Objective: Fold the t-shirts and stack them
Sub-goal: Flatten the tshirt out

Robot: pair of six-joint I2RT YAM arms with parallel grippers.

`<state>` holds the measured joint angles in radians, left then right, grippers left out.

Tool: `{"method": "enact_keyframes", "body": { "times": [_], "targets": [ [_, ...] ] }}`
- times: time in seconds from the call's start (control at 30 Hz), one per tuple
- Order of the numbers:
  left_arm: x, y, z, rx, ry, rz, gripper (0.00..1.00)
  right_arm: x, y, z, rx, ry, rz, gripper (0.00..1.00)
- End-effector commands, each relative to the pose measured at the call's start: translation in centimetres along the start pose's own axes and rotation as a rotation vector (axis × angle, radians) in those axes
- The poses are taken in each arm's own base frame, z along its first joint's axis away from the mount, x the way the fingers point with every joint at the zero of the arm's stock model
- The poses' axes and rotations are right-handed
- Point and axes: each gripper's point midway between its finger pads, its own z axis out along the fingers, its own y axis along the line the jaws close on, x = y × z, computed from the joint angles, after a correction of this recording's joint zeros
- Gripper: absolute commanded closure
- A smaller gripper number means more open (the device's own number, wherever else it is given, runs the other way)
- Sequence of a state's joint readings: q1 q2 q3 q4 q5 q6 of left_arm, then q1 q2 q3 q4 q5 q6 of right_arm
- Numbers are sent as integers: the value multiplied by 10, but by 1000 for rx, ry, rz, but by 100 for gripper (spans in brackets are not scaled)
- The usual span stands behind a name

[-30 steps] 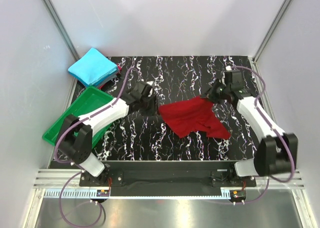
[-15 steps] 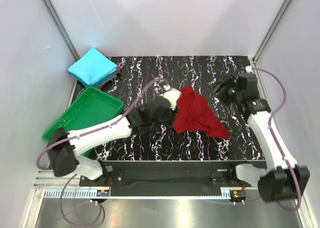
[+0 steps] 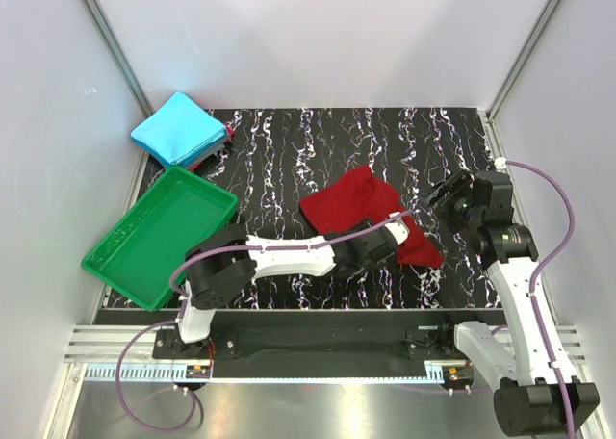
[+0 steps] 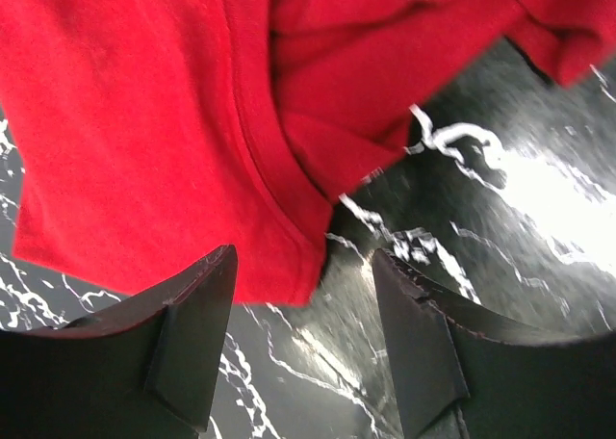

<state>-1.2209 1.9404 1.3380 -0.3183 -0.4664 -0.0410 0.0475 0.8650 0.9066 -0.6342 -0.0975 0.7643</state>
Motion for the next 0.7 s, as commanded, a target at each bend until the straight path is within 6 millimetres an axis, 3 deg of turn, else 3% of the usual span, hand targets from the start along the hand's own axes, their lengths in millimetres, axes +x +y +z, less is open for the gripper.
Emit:
{"method": "enact_keyframes", "body": {
  "times": [0.0, 0.27, 0.3, 0.37, 0.5, 0.6, 0.67],
  "targets": [
    [-21, 11, 5, -71, -36, -9, 36, -2, 5, -6, -26, -13, -13, 30],
    [-18, 18, 15, -121, -19, -22, 49, 7, 6, -8, -48, 18, 10, 30],
    [-16, 20, 15, -128, -14, -34, 59, 6, 6, -9, -51, 17, 9, 30],
    [-12, 23, 15, -137, -10, -50, 65, 6, 7, -10, -53, 12, 10, 30],
    [-5, 25, 14, -124, -4, -74, 91, 7, 7, -10, -55, 15, 17, 29],
    [-2, 28, 12, -100, -2, -107, 96, 11, 6, -8, -57, 33, 25, 29],
    [-2, 26, 8, -65, -12, -124, 91, 15, 4, -6, -56, 46, 33, 29]
  ]
}}
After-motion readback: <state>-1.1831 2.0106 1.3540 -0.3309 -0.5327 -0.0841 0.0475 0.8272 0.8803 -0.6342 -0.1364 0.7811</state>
